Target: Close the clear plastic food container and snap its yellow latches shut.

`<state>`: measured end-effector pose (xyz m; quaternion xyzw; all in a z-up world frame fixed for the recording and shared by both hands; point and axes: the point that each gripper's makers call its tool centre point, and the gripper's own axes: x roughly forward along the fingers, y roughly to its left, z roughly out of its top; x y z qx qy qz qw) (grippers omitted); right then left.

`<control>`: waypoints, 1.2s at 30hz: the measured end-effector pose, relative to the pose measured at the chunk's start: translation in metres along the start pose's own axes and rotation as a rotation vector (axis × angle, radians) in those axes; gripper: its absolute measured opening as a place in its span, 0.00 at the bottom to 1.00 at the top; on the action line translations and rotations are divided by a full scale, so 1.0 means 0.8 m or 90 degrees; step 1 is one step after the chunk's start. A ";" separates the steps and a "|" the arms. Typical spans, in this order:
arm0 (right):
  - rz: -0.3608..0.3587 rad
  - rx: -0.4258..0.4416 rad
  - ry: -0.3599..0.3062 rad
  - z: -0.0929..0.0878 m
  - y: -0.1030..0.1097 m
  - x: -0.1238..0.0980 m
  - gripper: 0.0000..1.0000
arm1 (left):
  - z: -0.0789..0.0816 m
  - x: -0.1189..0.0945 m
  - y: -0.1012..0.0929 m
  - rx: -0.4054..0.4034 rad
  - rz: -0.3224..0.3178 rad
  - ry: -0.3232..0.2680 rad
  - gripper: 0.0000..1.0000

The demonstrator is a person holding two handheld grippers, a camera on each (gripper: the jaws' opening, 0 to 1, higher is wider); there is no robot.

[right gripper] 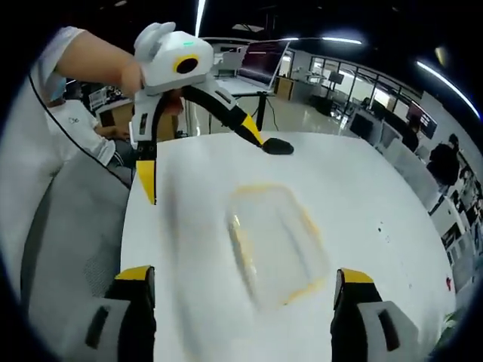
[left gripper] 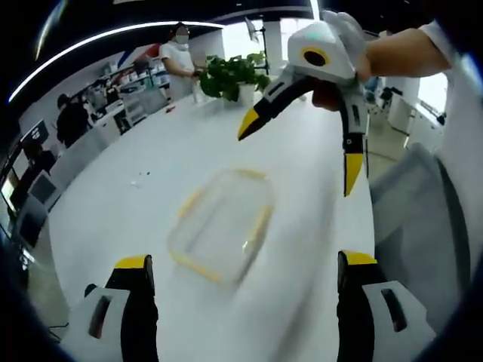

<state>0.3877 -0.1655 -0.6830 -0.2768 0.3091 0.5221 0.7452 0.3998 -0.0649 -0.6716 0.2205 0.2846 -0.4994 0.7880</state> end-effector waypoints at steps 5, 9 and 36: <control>-0.008 0.021 -0.023 0.002 0.013 -0.010 0.99 | 0.002 -0.008 -0.017 -0.011 0.000 -0.014 0.99; -0.019 0.061 -0.057 0.007 0.020 -0.019 0.99 | 0.005 -0.015 -0.030 -0.019 0.004 -0.027 0.99; -0.076 0.163 -0.140 -0.001 0.082 -0.065 0.99 | -0.013 -0.054 -0.096 -0.102 0.034 -0.080 0.98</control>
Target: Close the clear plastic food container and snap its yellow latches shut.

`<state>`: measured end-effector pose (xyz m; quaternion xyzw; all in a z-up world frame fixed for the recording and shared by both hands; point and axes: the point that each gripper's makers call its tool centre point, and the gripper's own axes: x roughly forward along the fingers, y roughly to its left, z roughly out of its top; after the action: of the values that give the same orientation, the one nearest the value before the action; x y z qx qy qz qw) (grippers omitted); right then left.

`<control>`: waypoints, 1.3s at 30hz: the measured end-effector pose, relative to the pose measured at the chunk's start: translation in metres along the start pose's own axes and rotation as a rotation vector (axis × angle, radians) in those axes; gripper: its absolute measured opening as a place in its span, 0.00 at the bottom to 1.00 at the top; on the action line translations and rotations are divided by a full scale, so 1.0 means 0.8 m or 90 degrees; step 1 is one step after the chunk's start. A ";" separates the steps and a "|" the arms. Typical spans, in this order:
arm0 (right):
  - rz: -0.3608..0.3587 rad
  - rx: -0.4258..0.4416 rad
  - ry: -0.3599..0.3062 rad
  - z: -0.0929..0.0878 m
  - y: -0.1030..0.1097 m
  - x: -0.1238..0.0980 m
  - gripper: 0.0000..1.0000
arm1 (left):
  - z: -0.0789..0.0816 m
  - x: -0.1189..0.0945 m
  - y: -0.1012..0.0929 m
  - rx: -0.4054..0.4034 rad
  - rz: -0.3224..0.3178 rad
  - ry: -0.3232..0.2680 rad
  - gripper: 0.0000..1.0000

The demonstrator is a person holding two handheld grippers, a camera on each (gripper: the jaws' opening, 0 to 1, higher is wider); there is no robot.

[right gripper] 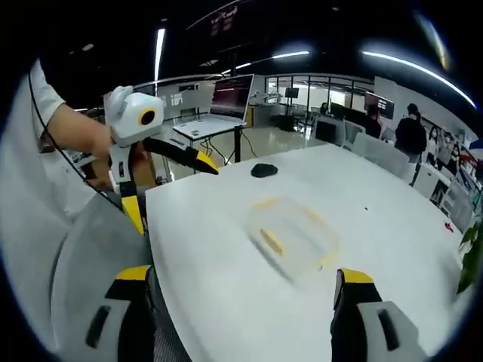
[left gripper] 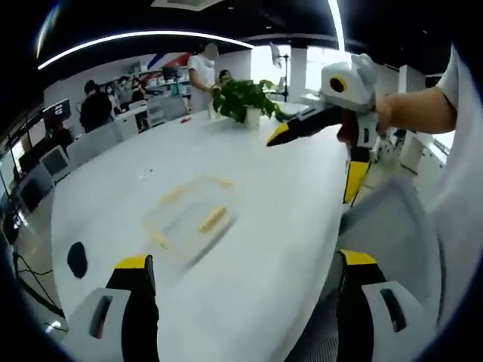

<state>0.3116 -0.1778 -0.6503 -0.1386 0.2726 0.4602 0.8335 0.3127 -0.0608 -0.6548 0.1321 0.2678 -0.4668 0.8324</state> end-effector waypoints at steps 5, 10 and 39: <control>-0.001 0.019 -0.006 -0.001 0.011 -0.004 0.99 | -0.005 -0.004 -0.013 0.002 0.000 -0.002 0.98; -0.006 0.028 -0.029 0.005 0.022 -0.009 0.99 | -0.005 -0.007 -0.021 -0.009 0.004 -0.011 0.98; -0.021 0.094 -0.070 -0.044 0.069 -0.011 0.99 | -0.057 -0.020 -0.055 -0.061 0.013 -0.026 0.93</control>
<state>0.2495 -0.1710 -0.6724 -0.0558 0.2573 0.4319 0.8626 0.2540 -0.0514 -0.6817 0.0850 0.2713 -0.4472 0.8481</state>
